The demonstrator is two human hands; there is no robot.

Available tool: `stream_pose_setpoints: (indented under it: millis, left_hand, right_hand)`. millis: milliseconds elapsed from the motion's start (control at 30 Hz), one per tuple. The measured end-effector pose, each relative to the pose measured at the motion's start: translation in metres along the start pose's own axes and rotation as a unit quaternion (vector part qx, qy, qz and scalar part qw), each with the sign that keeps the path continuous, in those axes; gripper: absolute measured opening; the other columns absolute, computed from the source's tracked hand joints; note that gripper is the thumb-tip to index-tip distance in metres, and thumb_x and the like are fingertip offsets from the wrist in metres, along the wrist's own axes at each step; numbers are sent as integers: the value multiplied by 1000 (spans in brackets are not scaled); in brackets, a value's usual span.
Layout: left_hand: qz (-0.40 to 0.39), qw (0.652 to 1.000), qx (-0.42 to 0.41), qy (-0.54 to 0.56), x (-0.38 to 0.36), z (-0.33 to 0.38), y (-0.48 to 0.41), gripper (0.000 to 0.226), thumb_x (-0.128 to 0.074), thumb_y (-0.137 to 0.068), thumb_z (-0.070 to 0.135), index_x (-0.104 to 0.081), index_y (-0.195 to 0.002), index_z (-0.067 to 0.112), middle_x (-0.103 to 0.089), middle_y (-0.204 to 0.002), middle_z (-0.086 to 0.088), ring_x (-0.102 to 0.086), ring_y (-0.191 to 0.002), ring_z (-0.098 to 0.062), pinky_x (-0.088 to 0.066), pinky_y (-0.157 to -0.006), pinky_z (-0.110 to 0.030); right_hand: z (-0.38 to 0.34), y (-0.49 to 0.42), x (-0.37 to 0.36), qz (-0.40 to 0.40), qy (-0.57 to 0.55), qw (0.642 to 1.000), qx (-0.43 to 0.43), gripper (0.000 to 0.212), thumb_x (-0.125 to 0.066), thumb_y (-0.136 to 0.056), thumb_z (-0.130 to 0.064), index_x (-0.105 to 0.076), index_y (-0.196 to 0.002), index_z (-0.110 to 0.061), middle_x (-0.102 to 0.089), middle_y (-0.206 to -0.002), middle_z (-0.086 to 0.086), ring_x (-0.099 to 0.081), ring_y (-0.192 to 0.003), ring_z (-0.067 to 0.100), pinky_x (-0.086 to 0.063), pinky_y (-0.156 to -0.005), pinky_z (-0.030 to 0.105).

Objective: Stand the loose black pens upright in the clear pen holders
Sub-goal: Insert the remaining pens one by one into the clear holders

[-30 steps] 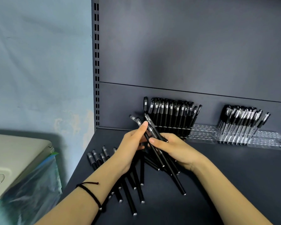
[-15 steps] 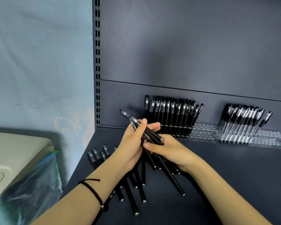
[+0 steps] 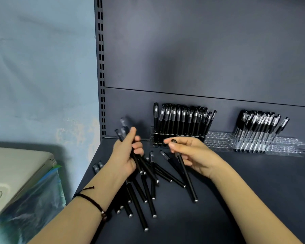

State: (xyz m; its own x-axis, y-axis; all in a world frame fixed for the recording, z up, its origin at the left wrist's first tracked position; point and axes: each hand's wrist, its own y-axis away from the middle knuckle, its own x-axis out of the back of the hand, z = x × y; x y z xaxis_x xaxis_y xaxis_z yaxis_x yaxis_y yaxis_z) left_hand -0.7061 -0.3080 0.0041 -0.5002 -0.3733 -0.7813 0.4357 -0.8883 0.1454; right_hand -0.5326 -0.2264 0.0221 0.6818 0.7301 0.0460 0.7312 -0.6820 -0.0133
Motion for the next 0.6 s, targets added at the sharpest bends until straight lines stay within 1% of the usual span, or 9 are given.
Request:
stream_pose_setpoints:
  millis: [67, 133, 233, 267, 333, 400, 467, 533, 600]
  left_hand:
    - [-43, 990, 50, -125, -8, -8, 10, 11, -60, -94, 20, -60, -94, 9, -56, -61, 0, -41, -38, -3, -29, -30, -12]
    - [-78, 972, 77, -208, -16, -15, 19, 14, -59, -95, 17, -62, -102, 5, -70, -71, -5, -57, -45, -7, -37, -33, -13]
    - [-134, 957, 100, -237, -18, -18, 24, 22, -55, -97, 15, -60, -112, 0, -74, -97, -17, -74, -83, -22, -61, -65, -28]
    - [-155, 952, 107, -240, -18, -18, 25, 26, -53, -98, 16, -58, -118, -2, -73, -104, -19, -73, -94, -28, -61, -77, -34]
    - [-185, 946, 119, -238, -18, -17, 27, 31, -50, -100, 18, -55, -124, -1, -71, -109, -22, -70, -100, -34, -59, -83, -42]
    - [-204, 939, 124, -246, -19, -17, 29, 32, -49, -100, 21, -57, -123, 0, -71, -107, -21, -72, -95, -32, -61, -77, -40]
    - [-213, 929, 127, -274, -20, -20, 32, 28, -51, -99, 25, -63, -115, 5, -74, -97, -15, -72, -77, -21, -60, -64, -31]
    - [-226, 924, 136, -278, -20, -25, 35, 23, -54, -96, 28, -61, -109, 10, -68, -78, -5, -57, -55, -10, -50, -49, -22]
    - [-239, 924, 147, -260, -21, -27, 35, 25, -59, -89, 28, -56, -108, 13, -53, -66, 0, -41, -48, -5, -37, -41, -16]
  right_hand:
    - [0, -2, 3, 29, -75, 997, 20, 32, -67, -78, -17, -69, -108, -5, -55, -69, -1, -36, -44, 2, -26, -34, 13]
    - [0, -4, 3, 49, -116, 991, 41, 35, -66, -76, -19, -68, -108, -5, -55, -70, -2, -38, -44, 2, -28, -35, 13]
    - [2, -5, -1, 82, -142, 985, 60, 28, -66, -79, -18, -68, -104, -6, -55, -67, -1, -41, -44, 3, -32, -37, 14]
    - [3, -5, -2, 95, -137, 984, 66, 22, -66, -82, -16, -69, -102, -7, -54, -65, -1, -41, -44, 3, -34, -38, 14]
    - [4, -5, -4, 133, -78, 984, 87, 13, -67, -86, -14, -70, -98, -9, -53, -63, 0, -41, -43, 4, -35, -38, 15]
    - [4, -4, -8, 173, -7, 978, 115, 13, -70, -86, -15, -70, -98, -11, -57, -72, 2, -45, -44, 4, -38, -41, 16]
    - [4, -4, -12, 191, 14, 971, 140, 16, -73, -84, -17, -70, -99, -13, -59, -74, 2, -47, -46, 4, -43, -46, 17]
    - [4, -3, -17, 201, 41, 965, 165, 23, -75, -82, -18, -69, -103, -16, -54, -69, -2, -46, -50, 3, -43, -51, 17]
    - [4, -3, -20, 213, 72, 955, 190, 37, -74, -82, -18, -63, -117, -21, -52, -80, -6, -48, -62, 1, -45, -59, 12]
